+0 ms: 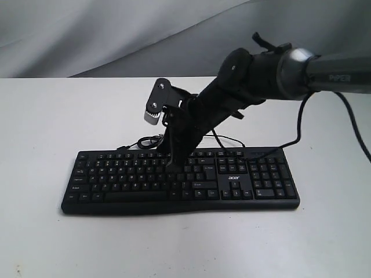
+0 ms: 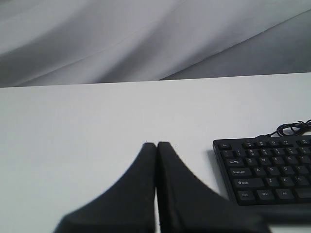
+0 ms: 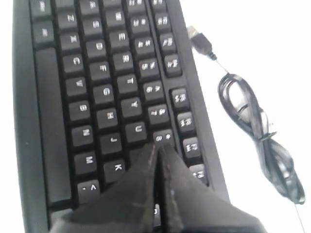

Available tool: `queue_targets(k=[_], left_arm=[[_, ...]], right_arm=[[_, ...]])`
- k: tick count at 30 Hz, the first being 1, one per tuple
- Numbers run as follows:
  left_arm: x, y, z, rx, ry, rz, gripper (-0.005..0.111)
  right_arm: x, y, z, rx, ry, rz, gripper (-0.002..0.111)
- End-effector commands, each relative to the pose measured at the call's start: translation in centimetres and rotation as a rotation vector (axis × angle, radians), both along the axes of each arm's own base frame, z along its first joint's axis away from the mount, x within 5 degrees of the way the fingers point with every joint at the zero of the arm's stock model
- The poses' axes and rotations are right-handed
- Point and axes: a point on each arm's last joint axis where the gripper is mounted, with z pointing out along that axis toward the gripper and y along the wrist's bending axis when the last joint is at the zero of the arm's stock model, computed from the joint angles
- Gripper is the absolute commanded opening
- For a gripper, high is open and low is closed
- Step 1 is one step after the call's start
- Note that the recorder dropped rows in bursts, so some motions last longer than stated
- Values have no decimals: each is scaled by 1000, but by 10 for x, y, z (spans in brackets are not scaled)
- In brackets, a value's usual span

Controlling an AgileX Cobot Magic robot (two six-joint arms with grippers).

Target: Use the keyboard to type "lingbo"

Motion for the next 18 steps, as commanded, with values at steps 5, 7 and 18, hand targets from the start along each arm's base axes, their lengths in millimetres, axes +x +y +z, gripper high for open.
queue_targets(k=[5, 7, 18], left_arm=[[0, 0, -1, -11, -5, 2, 1], [0, 0, -1, -11, -5, 2, 1], [0, 0, -1, -11, -5, 2, 1]], right_arm=[[-22, -16, 113, 148, -193, -40, 0], [-35, -24, 151, 201, -277, -52, 0], [-111, -73, 283, 464, -535, -143, 0]])
